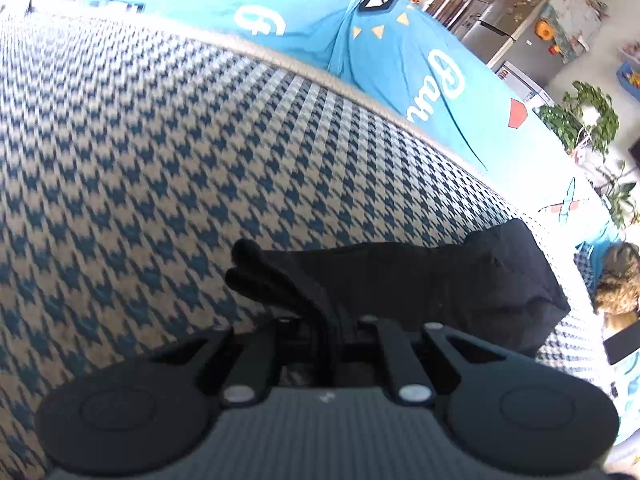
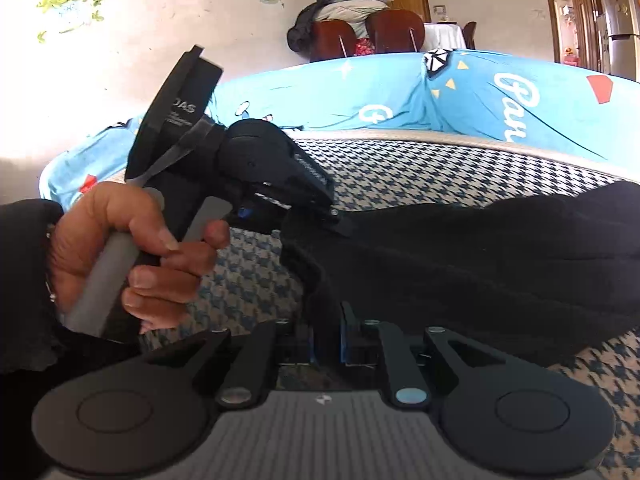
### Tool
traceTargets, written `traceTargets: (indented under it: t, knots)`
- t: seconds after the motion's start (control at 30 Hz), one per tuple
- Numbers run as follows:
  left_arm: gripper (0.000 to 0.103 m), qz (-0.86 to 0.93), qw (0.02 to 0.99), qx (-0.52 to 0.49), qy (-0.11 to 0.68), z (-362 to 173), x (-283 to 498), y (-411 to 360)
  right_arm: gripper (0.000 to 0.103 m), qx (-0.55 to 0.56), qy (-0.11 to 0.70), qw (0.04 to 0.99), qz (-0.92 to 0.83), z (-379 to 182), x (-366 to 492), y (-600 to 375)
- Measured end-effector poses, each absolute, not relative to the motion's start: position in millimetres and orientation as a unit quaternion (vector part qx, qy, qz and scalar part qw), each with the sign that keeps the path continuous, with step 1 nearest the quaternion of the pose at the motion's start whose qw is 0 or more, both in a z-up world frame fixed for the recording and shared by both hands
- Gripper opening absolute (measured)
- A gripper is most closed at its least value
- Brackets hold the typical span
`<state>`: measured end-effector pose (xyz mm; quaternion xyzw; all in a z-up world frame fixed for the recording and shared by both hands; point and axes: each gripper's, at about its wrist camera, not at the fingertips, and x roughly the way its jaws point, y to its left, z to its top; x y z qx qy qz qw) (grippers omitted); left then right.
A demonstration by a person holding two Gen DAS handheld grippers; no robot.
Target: Fold clothes
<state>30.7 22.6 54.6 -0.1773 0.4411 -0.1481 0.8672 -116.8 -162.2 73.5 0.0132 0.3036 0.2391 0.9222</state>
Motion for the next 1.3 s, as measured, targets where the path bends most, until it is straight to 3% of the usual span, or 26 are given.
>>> traceTargets:
  t: [0.43, 0.63, 0.67, 0.77, 0.83, 0.87, 1.03, 1.17, 1.3]
  knots:
    - [0.007, -0.122, 0.89, -0.126, 0.421, 113, 79, 87, 0.013, 0.067, 0.28, 0.909, 0.301, 80, -68, -96]
    - [0.007, -0.095, 0.895, -0.11, 0.422, 114, 94, 120, 0.013, 0.075, 0.277, 0.898, 0.332, 76, -44, -62]
    - [0.008, -0.086, 0.894, -0.105, 0.428, 109, 99, 121, 0.017, 0.074, 0.279, 0.897, 0.335, 75, -41, -58]
    - [0.015, -0.039, 0.888, -0.091, 0.45, 92, 107, 124, 0.021, 0.058, 0.29, 0.891, 0.346, 73, -38, -53]
    - [0.035, -0.001, 0.885, -0.082, 0.458, 82, 106, 127, 0.024, 0.046, 0.296, 0.887, 0.351, 73, -39, -58]
    - [0.049, 0.016, 0.885, -0.081, 0.458, 78, 105, 130, 0.026, 0.043, 0.3, 0.886, 0.351, 73, -40, -63]
    - [0.057, 0.015, 0.885, -0.112, 0.451, 75, 96, 135, 0.026, 0.012, 0.319, 0.886, 0.337, 76, -38, -98]
    - [0.079, -0.013, 0.894, -0.104, 0.437, 80, 89, 115, 0.026, -0.01, 0.324, 0.896, 0.303, 79, -31, -132]
    - [0.081, -0.048, 0.89, -0.113, 0.438, 73, 83, 93, 0.028, -0.005, 0.328, 0.908, 0.26, 84, -19, -168]
